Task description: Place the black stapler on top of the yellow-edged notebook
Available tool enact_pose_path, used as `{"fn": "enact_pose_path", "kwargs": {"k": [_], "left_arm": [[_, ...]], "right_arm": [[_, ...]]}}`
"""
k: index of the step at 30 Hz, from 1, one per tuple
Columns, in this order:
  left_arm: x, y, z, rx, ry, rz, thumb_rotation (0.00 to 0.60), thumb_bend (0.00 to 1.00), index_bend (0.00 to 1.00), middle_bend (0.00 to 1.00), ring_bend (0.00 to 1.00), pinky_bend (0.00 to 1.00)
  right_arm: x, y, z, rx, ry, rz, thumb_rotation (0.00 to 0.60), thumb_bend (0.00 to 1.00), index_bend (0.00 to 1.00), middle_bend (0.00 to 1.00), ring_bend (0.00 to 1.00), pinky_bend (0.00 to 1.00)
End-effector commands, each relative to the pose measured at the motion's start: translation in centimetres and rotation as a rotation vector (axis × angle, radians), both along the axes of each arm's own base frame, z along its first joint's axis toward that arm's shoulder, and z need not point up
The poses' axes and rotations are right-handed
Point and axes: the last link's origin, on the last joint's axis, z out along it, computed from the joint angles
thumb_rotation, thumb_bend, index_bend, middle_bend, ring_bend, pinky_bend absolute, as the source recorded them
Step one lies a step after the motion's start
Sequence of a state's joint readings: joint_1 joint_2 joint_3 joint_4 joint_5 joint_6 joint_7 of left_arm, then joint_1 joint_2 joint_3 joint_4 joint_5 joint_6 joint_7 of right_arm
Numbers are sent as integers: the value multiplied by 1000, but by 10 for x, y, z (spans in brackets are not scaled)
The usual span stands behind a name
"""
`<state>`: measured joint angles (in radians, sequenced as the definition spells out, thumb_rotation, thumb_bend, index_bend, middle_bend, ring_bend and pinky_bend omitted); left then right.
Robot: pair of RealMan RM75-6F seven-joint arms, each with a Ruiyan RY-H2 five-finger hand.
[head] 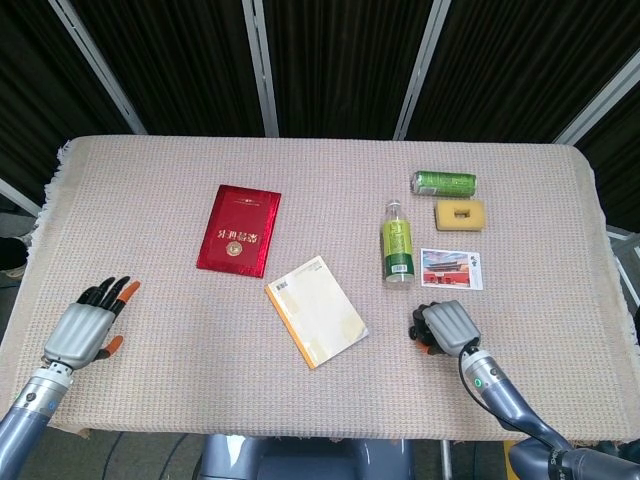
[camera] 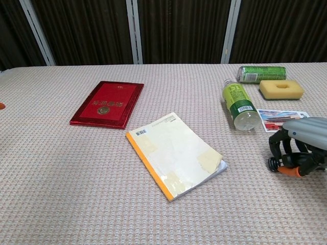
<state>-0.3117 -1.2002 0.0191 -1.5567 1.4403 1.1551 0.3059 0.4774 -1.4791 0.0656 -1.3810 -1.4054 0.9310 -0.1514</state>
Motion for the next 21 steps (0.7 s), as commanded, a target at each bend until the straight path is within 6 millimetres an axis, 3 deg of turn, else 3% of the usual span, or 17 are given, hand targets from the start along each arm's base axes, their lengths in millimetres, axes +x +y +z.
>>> {"fn": "enact_pose_path", "kwargs": {"k": [1, 13, 21], "left_arm": [[0, 0, 0, 0, -1, -2, 600, 334, 0, 0, 1, 165], [2, -1, 5, 1, -23, -15, 600, 335, 0, 0, 6, 164], [3, 0, 3, -21, -29, -23, 600, 334, 0, 0, 6, 164]], "right_arm": [[1, 2, 4, -5, 11, 5, 600, 381, 628, 488, 510, 628], [25, 10, 24, -56, 67, 39, 600, 381, 633, 490, 519, 634], [57, 12, 28, -78, 113, 79, 600, 381, 637, 492, 522, 633]]}}
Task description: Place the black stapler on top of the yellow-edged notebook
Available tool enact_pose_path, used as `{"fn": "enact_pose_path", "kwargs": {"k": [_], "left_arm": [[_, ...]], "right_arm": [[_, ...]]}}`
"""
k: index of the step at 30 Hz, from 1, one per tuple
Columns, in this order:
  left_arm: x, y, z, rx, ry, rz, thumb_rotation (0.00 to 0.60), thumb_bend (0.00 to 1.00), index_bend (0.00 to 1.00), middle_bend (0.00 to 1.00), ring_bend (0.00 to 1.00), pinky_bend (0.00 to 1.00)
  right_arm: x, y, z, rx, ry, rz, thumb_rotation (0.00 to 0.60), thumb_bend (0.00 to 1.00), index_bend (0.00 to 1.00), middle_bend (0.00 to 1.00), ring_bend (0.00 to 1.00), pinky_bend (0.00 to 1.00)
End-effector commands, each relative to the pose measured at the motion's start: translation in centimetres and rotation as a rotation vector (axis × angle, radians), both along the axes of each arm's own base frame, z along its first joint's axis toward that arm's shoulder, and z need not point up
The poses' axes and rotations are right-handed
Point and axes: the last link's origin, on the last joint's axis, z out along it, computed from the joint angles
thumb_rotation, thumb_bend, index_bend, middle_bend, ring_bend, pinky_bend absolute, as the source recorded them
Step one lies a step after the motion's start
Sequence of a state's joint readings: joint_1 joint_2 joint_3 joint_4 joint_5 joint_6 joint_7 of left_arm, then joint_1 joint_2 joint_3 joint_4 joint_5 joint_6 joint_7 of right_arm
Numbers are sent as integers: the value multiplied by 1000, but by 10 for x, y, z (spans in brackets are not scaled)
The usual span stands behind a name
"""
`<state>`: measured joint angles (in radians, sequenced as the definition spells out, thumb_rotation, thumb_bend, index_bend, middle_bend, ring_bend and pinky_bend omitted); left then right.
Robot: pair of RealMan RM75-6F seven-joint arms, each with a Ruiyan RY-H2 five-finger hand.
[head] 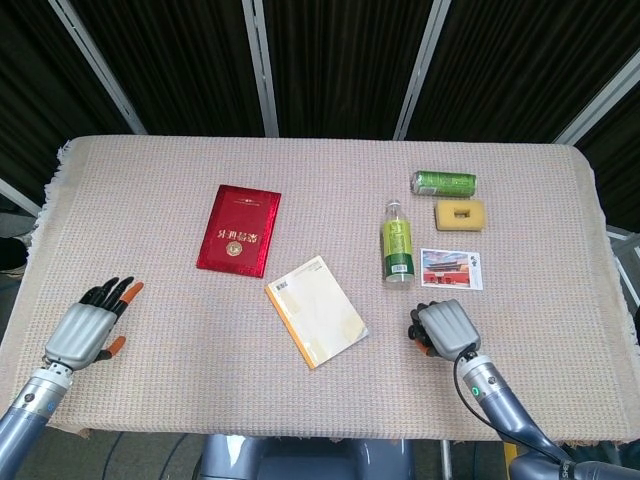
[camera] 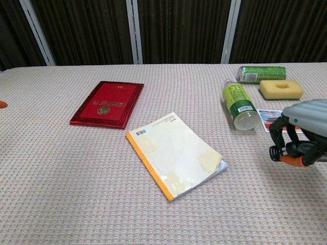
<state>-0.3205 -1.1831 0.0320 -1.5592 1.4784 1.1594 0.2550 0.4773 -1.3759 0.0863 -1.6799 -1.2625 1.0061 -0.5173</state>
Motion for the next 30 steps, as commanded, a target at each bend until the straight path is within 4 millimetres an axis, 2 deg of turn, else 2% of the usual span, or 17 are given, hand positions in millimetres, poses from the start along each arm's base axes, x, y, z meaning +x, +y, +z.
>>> {"fn": "enact_pose_path", "kwargs": {"k": [1, 9, 17, 30], "left_arm": [[0, 1, 1, -2, -4, 0, 600, 334, 0, 0, 7, 164], [-1, 3, 1, -16, -14, 6, 600, 335, 0, 0, 7, 164], [-4, 7, -1, -30, -18, 23, 600, 336, 0, 0, 7, 165], [-8, 9, -1, -42, -26, 39, 600, 337, 0, 0, 7, 165]], "right_arm": [[19, -1, 1, -14, 17, 19, 600, 381, 638, 492, 522, 633], [61, -2, -14, 4, 31, 74, 600, 380, 641, 493, 523, 634], [117, -2, -44, 30, 25, 132, 600, 381, 641, 493, 523, 634], [179, -9, -92, 74, 57, 178, 600, 382, 642, 493, 525, 633]]}}
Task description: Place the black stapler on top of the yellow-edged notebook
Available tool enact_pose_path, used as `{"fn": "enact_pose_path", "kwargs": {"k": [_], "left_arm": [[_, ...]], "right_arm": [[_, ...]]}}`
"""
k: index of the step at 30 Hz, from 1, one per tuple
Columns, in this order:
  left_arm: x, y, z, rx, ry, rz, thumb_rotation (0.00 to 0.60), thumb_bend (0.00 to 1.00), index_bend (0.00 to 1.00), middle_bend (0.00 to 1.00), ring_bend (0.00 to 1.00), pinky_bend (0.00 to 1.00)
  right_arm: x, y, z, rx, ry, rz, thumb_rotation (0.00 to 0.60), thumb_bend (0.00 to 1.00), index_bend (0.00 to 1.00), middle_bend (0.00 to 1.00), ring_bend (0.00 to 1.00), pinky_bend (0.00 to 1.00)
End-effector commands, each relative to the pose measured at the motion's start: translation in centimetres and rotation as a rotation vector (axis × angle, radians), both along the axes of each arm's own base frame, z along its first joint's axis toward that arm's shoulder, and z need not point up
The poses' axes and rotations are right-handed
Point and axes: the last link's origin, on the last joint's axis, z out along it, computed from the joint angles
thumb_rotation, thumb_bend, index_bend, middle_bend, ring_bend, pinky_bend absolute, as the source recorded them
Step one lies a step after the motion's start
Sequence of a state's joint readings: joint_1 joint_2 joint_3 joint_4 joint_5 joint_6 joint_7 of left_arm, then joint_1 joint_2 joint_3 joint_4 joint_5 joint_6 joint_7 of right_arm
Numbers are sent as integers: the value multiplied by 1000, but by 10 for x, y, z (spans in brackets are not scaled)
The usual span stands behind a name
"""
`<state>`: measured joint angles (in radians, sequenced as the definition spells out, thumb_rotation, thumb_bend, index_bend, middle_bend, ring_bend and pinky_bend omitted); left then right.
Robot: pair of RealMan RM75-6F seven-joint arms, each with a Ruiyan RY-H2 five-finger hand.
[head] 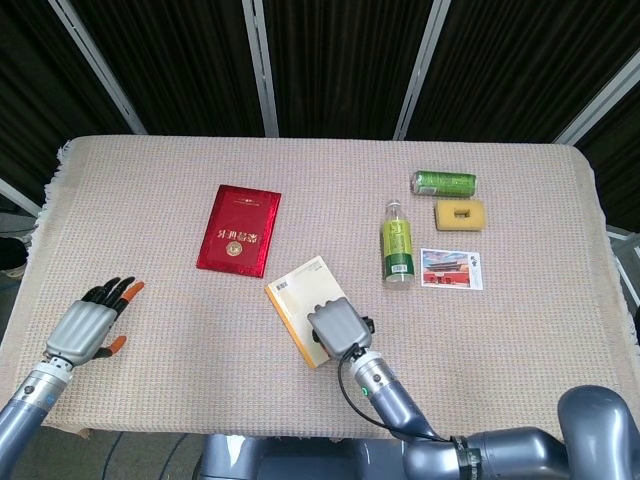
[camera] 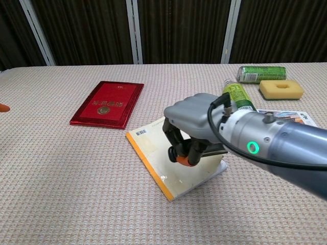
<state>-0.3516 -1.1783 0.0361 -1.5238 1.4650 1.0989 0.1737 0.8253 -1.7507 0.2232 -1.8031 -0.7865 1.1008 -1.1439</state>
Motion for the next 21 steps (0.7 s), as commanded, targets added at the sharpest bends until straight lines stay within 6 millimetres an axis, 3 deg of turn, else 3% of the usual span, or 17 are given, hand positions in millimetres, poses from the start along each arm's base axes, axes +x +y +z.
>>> {"fn": "enact_pose_path", "kwargs": {"k": [1, 11, 21], "left_arm": [[-1, 0, 0, 1, -1, 1, 600, 335, 0, 0, 7, 166], [-2, 0, 4, 8, -16, 4, 600, 340, 0, 0, 7, 165], [-1, -3, 5, 13, -17, -6, 600, 336, 0, 0, 0, 166]], "right_arm": [[14, -4, -9, -2, 10, 7, 600, 381, 642, 493, 525, 633], [42, -6, -25, -6, 38, 23, 600, 381, 642, 494, 525, 633], [28, -17, -41, 23, 53, -12, 600, 379, 642, 493, 523, 633]]}}
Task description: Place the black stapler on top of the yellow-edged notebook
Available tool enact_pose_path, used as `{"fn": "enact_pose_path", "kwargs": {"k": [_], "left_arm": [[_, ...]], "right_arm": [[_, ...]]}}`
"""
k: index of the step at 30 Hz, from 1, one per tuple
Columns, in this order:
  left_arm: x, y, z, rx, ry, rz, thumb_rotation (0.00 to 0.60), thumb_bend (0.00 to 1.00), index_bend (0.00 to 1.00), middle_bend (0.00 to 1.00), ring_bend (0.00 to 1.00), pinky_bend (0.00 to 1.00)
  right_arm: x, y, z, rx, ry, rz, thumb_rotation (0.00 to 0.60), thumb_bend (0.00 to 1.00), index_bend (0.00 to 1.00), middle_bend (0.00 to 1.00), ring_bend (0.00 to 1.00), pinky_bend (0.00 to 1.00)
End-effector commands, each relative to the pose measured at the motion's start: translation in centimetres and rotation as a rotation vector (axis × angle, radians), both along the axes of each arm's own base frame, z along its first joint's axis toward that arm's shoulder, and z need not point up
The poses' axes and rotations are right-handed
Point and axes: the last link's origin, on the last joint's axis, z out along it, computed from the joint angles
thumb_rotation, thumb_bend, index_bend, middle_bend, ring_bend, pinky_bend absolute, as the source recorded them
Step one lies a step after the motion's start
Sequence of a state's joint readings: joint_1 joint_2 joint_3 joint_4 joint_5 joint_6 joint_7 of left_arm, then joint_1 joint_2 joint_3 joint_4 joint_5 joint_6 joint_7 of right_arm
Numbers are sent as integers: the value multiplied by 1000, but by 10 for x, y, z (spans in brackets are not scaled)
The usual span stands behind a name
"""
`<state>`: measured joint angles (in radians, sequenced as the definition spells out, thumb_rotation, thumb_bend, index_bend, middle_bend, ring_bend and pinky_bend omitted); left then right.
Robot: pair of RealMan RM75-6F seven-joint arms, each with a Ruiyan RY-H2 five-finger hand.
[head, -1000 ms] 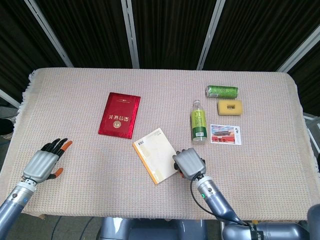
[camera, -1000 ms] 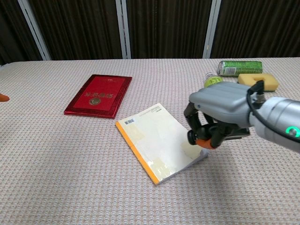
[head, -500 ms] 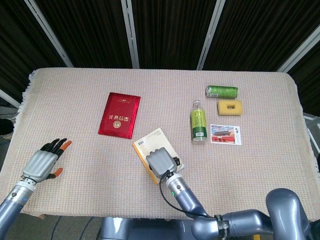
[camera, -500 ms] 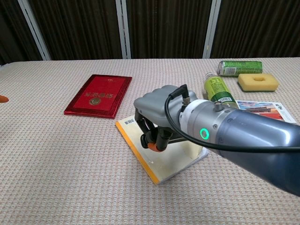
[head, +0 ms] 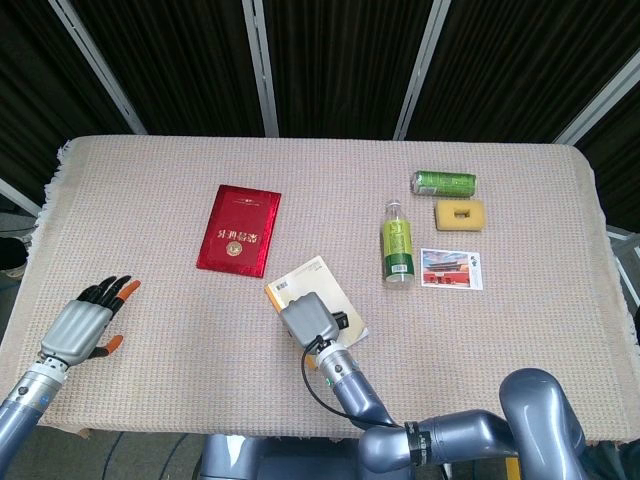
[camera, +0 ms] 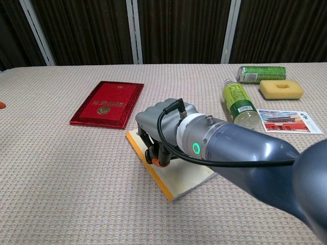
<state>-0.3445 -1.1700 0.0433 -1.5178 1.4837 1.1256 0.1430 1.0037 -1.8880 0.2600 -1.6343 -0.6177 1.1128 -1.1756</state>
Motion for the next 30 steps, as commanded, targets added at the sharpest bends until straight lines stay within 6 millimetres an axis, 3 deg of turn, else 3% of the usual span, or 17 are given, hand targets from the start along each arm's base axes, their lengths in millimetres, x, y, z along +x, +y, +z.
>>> {"fn": "enact_pose_path", "kwargs": {"k": [1, 10, 16, 21, 26, 30], "left_arm": [[0, 0, 0, 0, 0, 1, 600, 334, 0, 0, 0, 166], [1, 0, -2, -17, -4, -3, 600, 334, 0, 0, 0, 166], [1, 1, -1, -10, -6, 0, 600, 336, 0, 0, 0, 167], [1, 0, 0, -8, -12, -3, 600, 336, 0, 0, 0, 166], [1, 0, 2, -5, -20, 0, 600, 337, 0, 0, 0, 166], [1, -1, 3, -7, -24, -3, 600, 335, 0, 0, 0, 166]], "right_arm": [[-6, -3, -3, 7, 7, -3, 600, 379, 642, 493, 523, 633], [-7, -3, -6, 1, 22, 2, 600, 379, 620, 487, 515, 634], [-12, -5, -6, -2, 32, -18, 600, 333, 416, 380, 449, 630], [-16, -6, -6, 4, 25, -41, 600, 316, 191, 254, 351, 574], [-13, -2, 1, -2, 35, -38, 600, 305, 91, 161, 263, 551], [-13, 3, 13, -24, 65, -47, 600, 296, 23, 63, 170, 446]]}}
